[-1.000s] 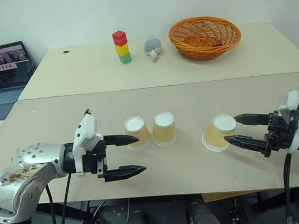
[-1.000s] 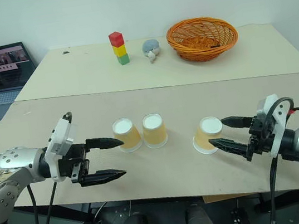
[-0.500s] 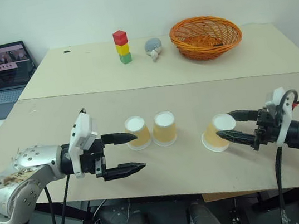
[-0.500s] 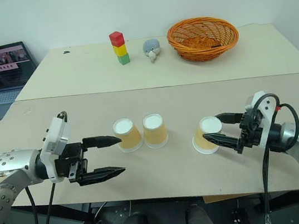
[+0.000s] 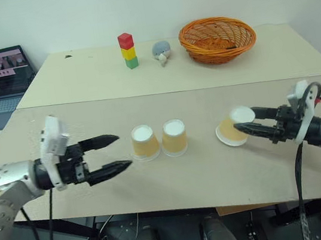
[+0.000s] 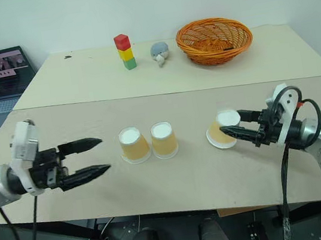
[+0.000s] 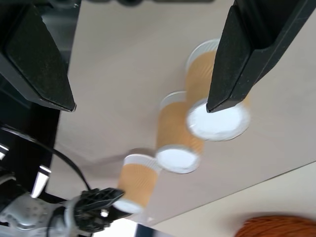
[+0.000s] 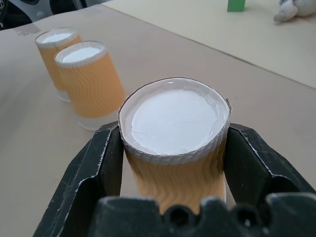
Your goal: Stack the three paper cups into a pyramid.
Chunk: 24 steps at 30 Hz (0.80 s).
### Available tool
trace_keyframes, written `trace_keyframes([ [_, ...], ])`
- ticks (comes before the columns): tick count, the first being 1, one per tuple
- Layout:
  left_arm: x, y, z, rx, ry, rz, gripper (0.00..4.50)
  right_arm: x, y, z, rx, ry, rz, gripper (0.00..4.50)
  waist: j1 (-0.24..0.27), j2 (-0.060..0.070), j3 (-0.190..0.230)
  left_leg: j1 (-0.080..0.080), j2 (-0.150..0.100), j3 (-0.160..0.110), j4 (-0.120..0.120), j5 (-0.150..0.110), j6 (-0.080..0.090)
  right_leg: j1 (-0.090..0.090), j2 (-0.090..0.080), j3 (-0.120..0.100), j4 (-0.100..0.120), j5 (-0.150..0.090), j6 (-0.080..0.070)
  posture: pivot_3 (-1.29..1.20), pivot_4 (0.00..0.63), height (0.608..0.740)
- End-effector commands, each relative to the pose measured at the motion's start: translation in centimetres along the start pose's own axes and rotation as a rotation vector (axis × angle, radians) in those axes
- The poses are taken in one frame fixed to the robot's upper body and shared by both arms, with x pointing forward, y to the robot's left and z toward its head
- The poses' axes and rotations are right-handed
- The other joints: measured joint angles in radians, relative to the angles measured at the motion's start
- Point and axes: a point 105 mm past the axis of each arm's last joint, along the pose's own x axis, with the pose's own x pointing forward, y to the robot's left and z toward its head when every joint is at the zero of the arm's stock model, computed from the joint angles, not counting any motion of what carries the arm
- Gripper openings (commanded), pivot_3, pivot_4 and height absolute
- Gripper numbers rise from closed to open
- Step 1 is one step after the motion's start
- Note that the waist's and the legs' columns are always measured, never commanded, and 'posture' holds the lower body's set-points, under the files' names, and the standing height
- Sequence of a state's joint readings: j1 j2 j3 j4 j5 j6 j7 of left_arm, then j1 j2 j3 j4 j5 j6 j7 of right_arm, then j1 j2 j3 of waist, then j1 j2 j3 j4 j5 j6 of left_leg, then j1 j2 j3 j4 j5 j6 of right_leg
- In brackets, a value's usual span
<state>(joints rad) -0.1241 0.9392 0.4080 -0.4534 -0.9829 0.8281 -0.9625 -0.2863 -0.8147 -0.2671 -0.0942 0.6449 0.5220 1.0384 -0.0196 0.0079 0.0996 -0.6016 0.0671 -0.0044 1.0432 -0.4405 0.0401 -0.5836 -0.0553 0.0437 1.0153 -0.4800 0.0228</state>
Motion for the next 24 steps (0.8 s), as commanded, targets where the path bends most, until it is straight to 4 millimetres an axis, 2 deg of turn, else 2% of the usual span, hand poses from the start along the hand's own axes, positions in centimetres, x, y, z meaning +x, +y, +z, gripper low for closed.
trace_keyframes([
  [1, -2.1, 0.9, 0.1, 0.011, 0.011, 0.087, 4.50, 0.8, -0.7, 4.2, -0.156, -0.062, 0.040, 2.89, -0.005, 0.001, 0.000, 0.000, 0.000, 0.000, 0.000, 0.000, 0.000, 0.000, 0.000, 0.000, 0.000, 0.000, 0.000, 0.00, 0.150, 0.638],
  [6, -2.3, 0.2, -0.7, -0.014, 0.009, 0.096, 4.50, 2.9, -0.8, 10.4, -0.310, -0.148, 0.142, 2.89, -0.013, 0.002, 0.002, -0.003, 0.000, 0.002, -0.001, 0.000, 0.000, -0.005, -0.002, 0.000, 0.001, 0.000, 0.000, 0.00, 0.150, 0.638],
  [10, -1.8, -0.4, -1.2, -0.025, -0.003, 0.093, 4.50, 4.6, 0.3, 13.1, -0.323, -0.179, 0.263, 2.89, -0.015, 0.002, 0.002, -0.008, 0.000, 0.001, -0.001, 0.001, -0.001, -0.011, -0.005, 0.000, 0.003, 0.000, -0.001, 0.00, 0.150, 0.638],
  [12, -1.2, -1.1, -1.7, -0.034, -0.011, 0.077, 4.50, 6.5, 2.9, 13.3, -0.296, -0.153, 0.423, 2.89, -0.020, 0.002, 0.002, -0.009, -0.001, 0.002, -0.002, 0.000, -0.001, -0.012, -0.006, 0.000, 0.002, 0.000, -0.001, 0.00, 0.150, 0.638],
  [14, -0.6, -1.6, -1.9, -0.043, -0.020, 0.064, 4.50, 7.9, 4.9, 11.9, -0.314, -0.088, 0.524, 2.89, -0.024, 0.003, 0.001, -0.010, 0.000, 0.002, -0.002, 0.000, -0.001, -0.012, -0.007, 0.000, 0.002, 0.001, -0.001, 0.00, 0.150, 0.638],
  [20, 0.8, -2.3, -2.2, -0.052, -0.049, 0.037, 4.50, 9.7, 6.6, 10.2, -0.311, -0.013, 0.586, 2.89, -0.017, 0.003, 0.001, -0.010, -0.002, 0.000, -0.002, 0.001, -0.002, -0.012, -0.010, -0.001, 0.003, 0.001, 0.000, 0.00, 0.150, 0.638],
  [22, 1.1, -2.4, -2.3, -0.058, -0.052, 0.031, 4.50, 9.9, 6.8, 10.4, -0.319, -0.013, 0.592, 2.89, -0.016, 0.003, 0.001, -0.010, -0.004, 0.000, -0.002, 0.002, -0.003, -0.012, -0.015, -0.002, 0.003, 0.001, 0.000, 0.00, 0.150, 0.638],
  [24, 1.3, -2.5, -2.3, -0.063, -0.059, 0.022, 4.50, 10.0, 6.9, 11.5, -0.316, -0.038, 0.600, 2.89, -0.019, 0.003, 0.001, -0.010, -0.006, 0.000, -0.002, 0.002, -0.003, -0.012, -0.019, -0.004, 0.005, 0.001, 0.000, 0.00, 0.150, 0.638],
])
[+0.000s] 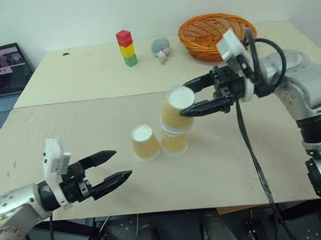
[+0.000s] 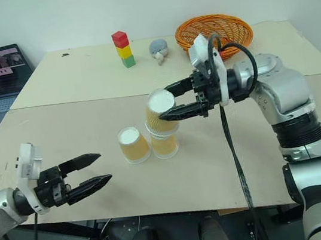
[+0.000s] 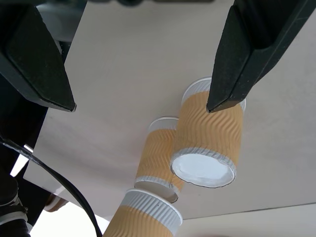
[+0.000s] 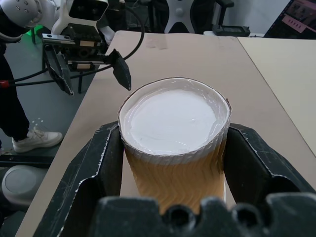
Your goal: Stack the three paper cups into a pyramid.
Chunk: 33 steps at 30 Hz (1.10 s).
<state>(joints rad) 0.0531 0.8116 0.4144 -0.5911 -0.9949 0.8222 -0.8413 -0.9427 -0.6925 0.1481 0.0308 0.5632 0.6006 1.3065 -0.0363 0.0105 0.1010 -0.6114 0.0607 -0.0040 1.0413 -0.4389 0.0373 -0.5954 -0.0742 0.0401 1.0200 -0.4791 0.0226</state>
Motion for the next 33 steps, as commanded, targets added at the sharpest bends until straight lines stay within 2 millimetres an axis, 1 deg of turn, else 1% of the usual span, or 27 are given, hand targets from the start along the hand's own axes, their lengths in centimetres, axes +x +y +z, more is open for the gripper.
trace_keyframes([
  [1, 0.6, -0.5, 0.8, 0.035, -0.037, -0.034, 4.50, 0.0, -0.3, 3.3, -0.068, -0.052, 0.010, 2.89, -0.004, 0.000, 0.000, 0.000, -0.001, 0.000, 0.000, 0.000, 0.000, 0.000, -0.001, 0.000, 0.000, 0.000, 0.000, 0.00, 0.150, 0.638],
  [3, 0.8, -0.5, 0.8, 0.034, -0.040, -0.040, 4.50, 0.2, -0.4, 4.1, -0.072, -0.071, 0.020, 2.89, -0.007, 0.000, 0.000, 0.000, -0.002, 0.001, 0.000, 0.000, 0.000, -0.001, -0.001, 0.000, 0.002, 0.000, 0.000, 0.00, 0.150, 0.638],
  [5, 1.1, -0.4, 0.8, 0.031, -0.045, -0.047, 4.50, 0.5, -0.3, 4.4, -0.076, -0.075, 0.036, 2.89, -0.009, 0.000, 0.000, 0.000, -0.002, 0.001, 0.000, 0.000, 0.000, -0.001, -0.001, 0.000, 0.002, 0.000, 0.000, 0.00, 0.150, 0.638],
  [14, 2.0, -0.2, 0.7, 0.024, -0.056, -0.074, 4.50, 2.7, 0.4, 4.1, -0.052, -0.045, 0.126, 2.89, -0.010, 0.000, 0.000, 0.001, -0.007, 0.000, 0.000, 0.000, 0.000, -0.001, -0.003, -0.002, 0.006, 0.000, 0.000, 0.00, 0.150, 0.638],
  [22, 2.4, -0.1, 0.7, 0.022, -0.077, -0.072, 4.50, 4.4, -0.7, 3.9, -0.044, -0.036, 0.145, 2.89, -0.010, 0.000, 0.000, 0.002, -0.009, -0.001, 0.000, 0.000, 0.000, -0.001, -0.004, -0.001, 0.008, 0.000, 0.000, 0.00, 0.150, 0.638],
  [26, 2.3, -0.1, 0.7, 0.022, -0.084, -0.066, 4.50, 4.8, -1.0, 3.8, -0.048, -0.033, 0.154, 2.89, -0.010, 0.000, 0.000, 0.002, -0.010, -0.002, -0.001, 0.000, 0.000, -0.001, -0.004, -0.002, 0.008, 0.000, 0.000, 0.00, 0.150, 0.638],
  [33, 2.2, 0.0, 0.6, 0.020, -0.090, -0.052, 4.50, 4.7, -1.0, 3.2, -0.038, -0.017, 0.160, 2.89, -0.010, 0.000, 0.000, 0.002, -0.011, -0.002, -0.001, 0.000, 0.000, -0.001, -0.005, -0.002, 0.008, 0.000, 0.000, 0.00, 0.150, 0.638],
])
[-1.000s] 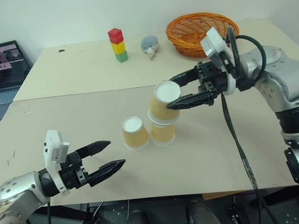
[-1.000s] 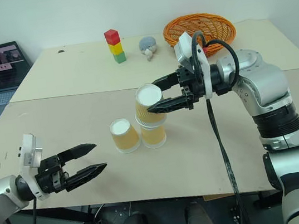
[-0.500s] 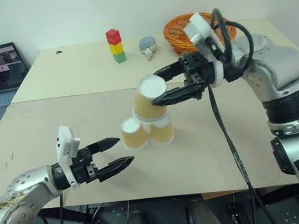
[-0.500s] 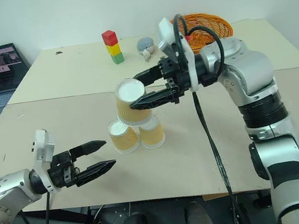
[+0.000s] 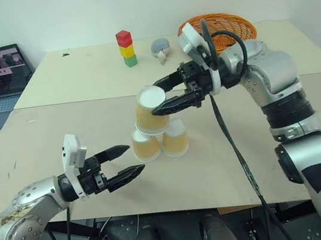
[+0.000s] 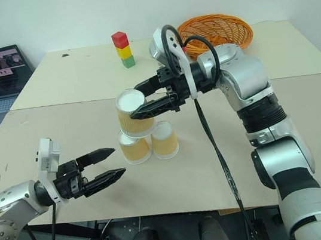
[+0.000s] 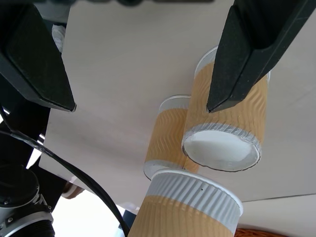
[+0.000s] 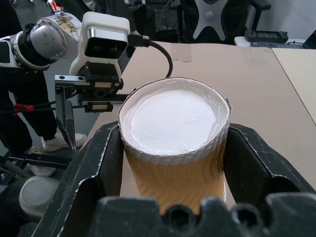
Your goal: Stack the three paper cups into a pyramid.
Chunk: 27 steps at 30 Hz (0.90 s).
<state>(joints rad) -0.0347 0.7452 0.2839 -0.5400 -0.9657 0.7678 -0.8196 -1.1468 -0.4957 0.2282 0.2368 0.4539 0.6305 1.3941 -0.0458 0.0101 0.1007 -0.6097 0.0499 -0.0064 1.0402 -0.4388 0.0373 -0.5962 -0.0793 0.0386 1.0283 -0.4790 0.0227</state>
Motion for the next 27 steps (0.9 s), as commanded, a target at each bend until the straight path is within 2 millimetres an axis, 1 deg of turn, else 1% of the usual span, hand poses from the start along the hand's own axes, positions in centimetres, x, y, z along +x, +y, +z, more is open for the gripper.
trace_keyframes([
  [1, -0.1, -0.2, 0.7, 0.035, -0.028, 0.002, 4.50, 0.0, 0.2, 1.3, -0.068, -0.006, 0.014, 2.89, 0.000, 0.000, 0.000, 0.000, 0.000, 0.000, 0.000, 0.000, 0.000, 0.000, 0.000, 0.000, 0.000, 0.000, 0.000, 0.00, 0.150, 0.638],
  [5, 0.0, 0.1, 0.7, 0.034, -0.030, 0.006, 4.50, 0.1, 0.0, 0.9, -0.060, 0.005, 0.001, 2.89, 0.000, 0.000, 0.000, 0.000, 0.000, 0.000, 0.000, 0.000, 0.000, 0.000, 0.000, 0.000, 0.000, 0.000, 0.000, 0.00, 0.150, 0.638],
  [7, 0.1, 0.2, 0.8, 0.036, -0.035, 0.009, 4.50, 0.0, -0.1, 0.8, -0.058, 0.005, -0.004, 3.63, -0.001, 0.000, 0.000, 0.000, 0.000, 0.000, 0.000, 0.000, 0.000, 0.000, 0.000, 0.000, 0.000, 0.000, 0.000, 0.00, 0.150, 0.638],
  [8, 0.2, 0.3, 0.8, 0.035, -0.039, 0.013, 4.50, 0.0, -0.1, 0.7, -0.058, 0.005, -0.004, 3.82, -0.001, 0.000, 0.000, 0.000, 0.000, 0.000, 0.000, 0.000, 0.000, 0.000, 0.000, 0.000, 0.000, 0.000, 0.000, 0.00, 0.150, 0.638],
  [10, 0.2, 0.4, 0.9, 0.032, -0.046, 0.018, 4.50, 0.0, -0.3, 0.6, -0.058, 0.006, -0.017, 4.48, -0.001, 0.000, 0.000, 0.000, 0.000, 0.000, 0.000, 0.000, 0.000, 0.000, 0.000, 0.000, 0.000, 0.000, 0.000, 0.00, 0.150, 0.638],
  [15, 0.4, 0.6, 1.0, 0.029, -0.052, 0.015, 4.50, -0.5, -0.4, 1.2, -0.050, -0.012, -0.034, 4.48, -0.001, 0.000, 0.000, 0.000, 0.000, 0.000, -0.001, 0.000, 0.000, 0.000, 0.000, 0.000, 0.000, 0.000, 0.000, 0.00, 0.150, 0.638],
  [17, 0.5, 0.6, 1.0, 0.026, -0.055, 0.011, 4.50, -0.9, -0.2, 1.6, -0.060, -0.022, -0.026, 4.48, -0.001, 0.000, 0.000, 0.000, 0.000, 0.000, -0.001, 0.000, 0.000, 0.000, 0.000, 0.000, 0.000, 0.000, 0.000, 0.00, 0.150, 0.638],
  [21, 0.7, 0.6, 1.0, 0.012, -0.071, -0.002, 4.50, -4.6, 0.2, 3.7, -0.100, -0.074, -0.076, 4.48, 0.005, 0.000, 0.000, -0.001, -0.001, -0.001, -0.001, 0.000, 0.000, 0.000, 0.000, 0.000, 0.000, 0.000, 0.000, 0.00, 0.150, 0.638],
  [23, 0.6, 0.6, 1.3, 0.003, -0.087, 0.001, 4.50, -6.8, 0.0, 4.6, -0.119, -0.087, -0.142, 4.48, 0.007, 0.000, 0.000, -0.001, -0.002, -0.002, -0.001, 0.000, 0.000, 0.000, -0.001, 0.000, 0.000, 0.000, 0.000, 0.00, 0.150, 0.638],
  [25, -0.1, 1.0, 2.1, -0.026, -0.144, 0.033, 4.50, -9.7, -0.1, 5.3, -0.134, -0.100, -0.247, 4.48, 0.006, 0.000, 0.000, -0.001, -0.003, -0.002, -0.001, 0.000, 0.000, 0.000, -0.004, -0.001, 0.000, 0.000, 0.000, 0.00, 0.150, 0.638],
  [26, -0.6, 1.3, 2.5, -0.044, -0.175, 0.055, 4.50, -10.9, 0.0, 5.3, -0.140, -0.095, -0.293, 4.48, 0.006, 0.000, 0.000, -0.001, -0.003, -0.002, -0.002, 0.000, 0.000, 0.000, -0.007, -0.001, 0.000, 0.000, 0.000, 0.00, 0.150, 0.638],
  [27, -0.8, 1.5, 2.7, -0.057, -0.195, 0.070, 4.50, -11.5, 0.1, 5.2, -0.143, -0.091, -0.319, 4.48, 0.006, 0.000, 0.000, -0.001, -0.004, -0.002, -0.002, 0.000, 0.000, 0.000, -0.012, -0.002, 0.000, 0.000, 0.000, 0.00, 0.150, 0.638],
])
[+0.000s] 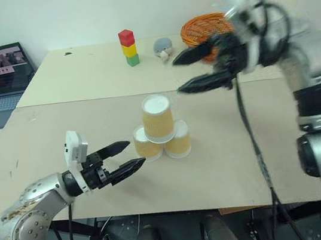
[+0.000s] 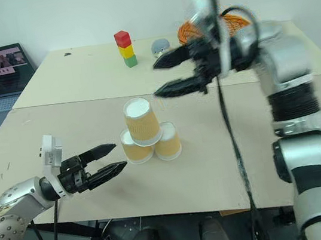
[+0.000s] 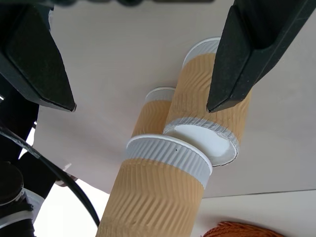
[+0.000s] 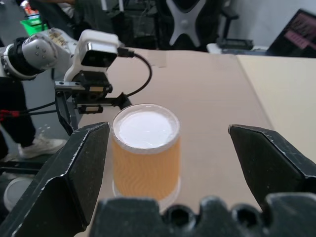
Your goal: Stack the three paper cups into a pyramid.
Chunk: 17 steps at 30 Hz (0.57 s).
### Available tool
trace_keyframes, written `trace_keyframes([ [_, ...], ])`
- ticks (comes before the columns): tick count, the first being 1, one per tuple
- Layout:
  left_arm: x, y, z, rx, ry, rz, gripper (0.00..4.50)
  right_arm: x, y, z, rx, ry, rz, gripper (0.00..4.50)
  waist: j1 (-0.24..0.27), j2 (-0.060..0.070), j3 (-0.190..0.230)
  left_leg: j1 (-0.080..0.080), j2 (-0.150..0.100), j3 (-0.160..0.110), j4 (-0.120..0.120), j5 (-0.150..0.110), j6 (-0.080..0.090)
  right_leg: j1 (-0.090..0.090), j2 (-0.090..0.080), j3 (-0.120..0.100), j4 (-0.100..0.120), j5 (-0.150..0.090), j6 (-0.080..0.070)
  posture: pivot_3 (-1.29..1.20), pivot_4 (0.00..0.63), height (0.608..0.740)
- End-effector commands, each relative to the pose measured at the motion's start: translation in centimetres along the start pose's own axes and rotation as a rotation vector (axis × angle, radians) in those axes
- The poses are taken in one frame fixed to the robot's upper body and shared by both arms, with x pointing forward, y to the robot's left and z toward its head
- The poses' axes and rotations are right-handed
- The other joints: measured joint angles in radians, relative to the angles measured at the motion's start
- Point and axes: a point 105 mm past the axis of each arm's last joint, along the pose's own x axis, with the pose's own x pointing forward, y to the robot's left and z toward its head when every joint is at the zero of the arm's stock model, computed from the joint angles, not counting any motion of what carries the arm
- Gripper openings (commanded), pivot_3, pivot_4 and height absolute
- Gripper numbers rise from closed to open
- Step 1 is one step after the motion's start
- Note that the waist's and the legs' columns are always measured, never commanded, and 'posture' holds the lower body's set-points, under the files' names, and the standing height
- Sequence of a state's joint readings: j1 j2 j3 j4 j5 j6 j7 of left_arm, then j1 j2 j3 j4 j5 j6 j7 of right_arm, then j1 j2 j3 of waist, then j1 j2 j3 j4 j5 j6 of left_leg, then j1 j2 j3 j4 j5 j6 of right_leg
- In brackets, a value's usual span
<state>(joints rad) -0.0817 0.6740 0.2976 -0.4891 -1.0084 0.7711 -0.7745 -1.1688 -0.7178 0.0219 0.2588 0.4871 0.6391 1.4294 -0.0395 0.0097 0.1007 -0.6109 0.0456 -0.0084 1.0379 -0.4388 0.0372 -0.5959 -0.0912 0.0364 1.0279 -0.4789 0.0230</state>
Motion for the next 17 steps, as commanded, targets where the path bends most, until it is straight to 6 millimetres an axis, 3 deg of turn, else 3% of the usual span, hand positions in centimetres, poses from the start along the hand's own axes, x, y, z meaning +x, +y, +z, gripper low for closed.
trace_keyframes([
  [1, -1.4, 0.7, 2.2, -0.018, -0.116, 0.070, 4.50, -3.0, 0.0, 1.7, -0.062, -0.035, -0.102, 4.48, -0.001, 0.000, 0.000, 0.000, 0.000, 0.000, -0.001, 0.000, 0.000, 0.000, -0.002, -0.001, 0.000, 0.000, 0.000, 0.00, 0.150, 0.638],
  [9, -4.3, 3.9, 2.4, -0.093, -0.202, 0.333, 4.50, -8.1, 0.1, -2.8, 0.011, -0.009, -0.474, 4.48, -0.002, -0.002, -0.002, 0.001, 0.003, 0.001, -0.003, 0.003, -0.003, 0.000, -0.004, -0.001, -0.002, 0.000, 0.000, 0.00, 0.150, 0.638],
  [14, -6.2, 5.4, 1.9, -0.109, -0.203, 0.455, 4.50, -11.5, 1.4, -8.4, 0.092, 0.082, -0.769, 4.48, 0.007, -0.003, -0.003, 0.000, 0.003, -0.001, -0.003, 0.004, -0.005, 0.001, -0.002, 0.000, -0.001, 0.000, 0.000, 0.00, 0.150, 0.638],
  [17, -7.0, 6.8, 1.7, -0.124, -0.212, 0.522, 4.50, -12.5, 2.0, -11.4, 0.141, 0.122, -0.912, 4.48, 0.011, -0.004, -0.004, -0.001, 0.003, 0.000, -0.002, 0.005, -0.006, 0.001, -0.001, 0.000, -0.002, 0.000, 0.000, 0.00, 0.150, 0.638],
])
